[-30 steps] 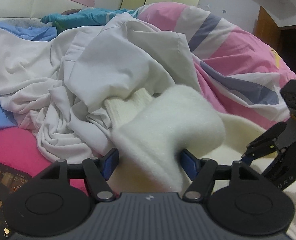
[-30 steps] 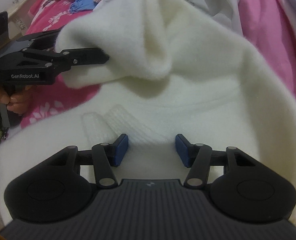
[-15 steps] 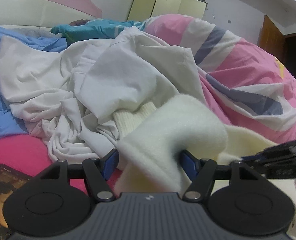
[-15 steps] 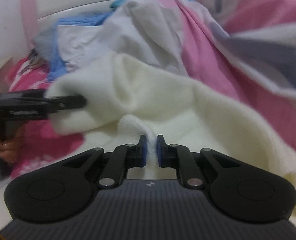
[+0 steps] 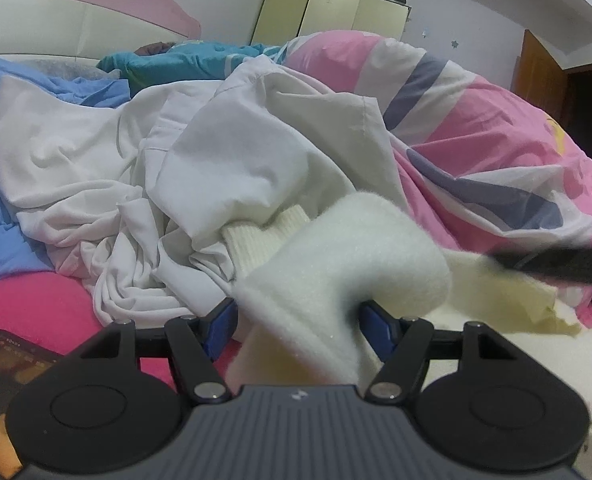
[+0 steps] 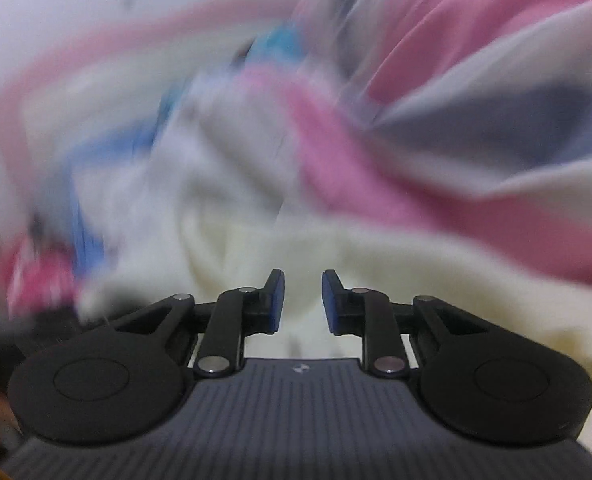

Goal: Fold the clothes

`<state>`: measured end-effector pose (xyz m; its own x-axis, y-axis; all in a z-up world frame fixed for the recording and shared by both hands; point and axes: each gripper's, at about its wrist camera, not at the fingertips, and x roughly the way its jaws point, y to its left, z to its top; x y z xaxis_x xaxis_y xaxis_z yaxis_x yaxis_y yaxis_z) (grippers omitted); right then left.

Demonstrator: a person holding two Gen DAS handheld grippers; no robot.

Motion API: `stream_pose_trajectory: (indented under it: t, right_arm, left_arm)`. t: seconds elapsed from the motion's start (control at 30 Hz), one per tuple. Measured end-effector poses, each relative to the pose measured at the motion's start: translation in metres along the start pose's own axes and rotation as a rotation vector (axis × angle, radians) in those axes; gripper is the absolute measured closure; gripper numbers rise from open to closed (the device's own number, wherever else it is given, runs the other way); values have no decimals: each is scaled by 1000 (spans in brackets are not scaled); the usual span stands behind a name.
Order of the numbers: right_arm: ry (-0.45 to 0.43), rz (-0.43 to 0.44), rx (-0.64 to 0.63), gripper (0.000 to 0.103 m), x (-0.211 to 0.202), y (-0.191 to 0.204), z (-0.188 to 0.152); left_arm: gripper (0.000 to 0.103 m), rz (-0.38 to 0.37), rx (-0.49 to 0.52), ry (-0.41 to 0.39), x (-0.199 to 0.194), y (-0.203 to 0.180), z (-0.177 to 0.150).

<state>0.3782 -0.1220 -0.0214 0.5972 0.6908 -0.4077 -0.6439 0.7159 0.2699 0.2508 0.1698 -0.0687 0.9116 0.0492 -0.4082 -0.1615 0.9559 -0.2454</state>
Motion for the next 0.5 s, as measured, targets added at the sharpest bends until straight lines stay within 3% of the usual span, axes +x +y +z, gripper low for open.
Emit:
stream_pose_trajectory:
  t: [0.07,0.17,0.2,0.3,0.4,0.5]
  right_arm:
    - [-93,-87,79,83,-45,-14,9]
    - [-135,-263,190,83,-107,-37,1]
    - [-110,-310,207,81,-117,-42,-7]
    - [55,-388,211,81,-108,-46,-43]
    - [179,-351,182,81,-66,-27,-73]
    - [162,-345,86,81,-32,11,-86]
  left_arm:
    - [35,-5,-3,-3,-1,0,0]
    - [35,-13,-9,-3,-2,-1,1]
    - [35,-15,-9,-4,-2,-1,1]
    - [35,-11,-2,-10,-2,-3,0]
    - [35,-7,7,-17,-2,-4,0]
    - [35,-5,15,-20,-1,-5,-1]
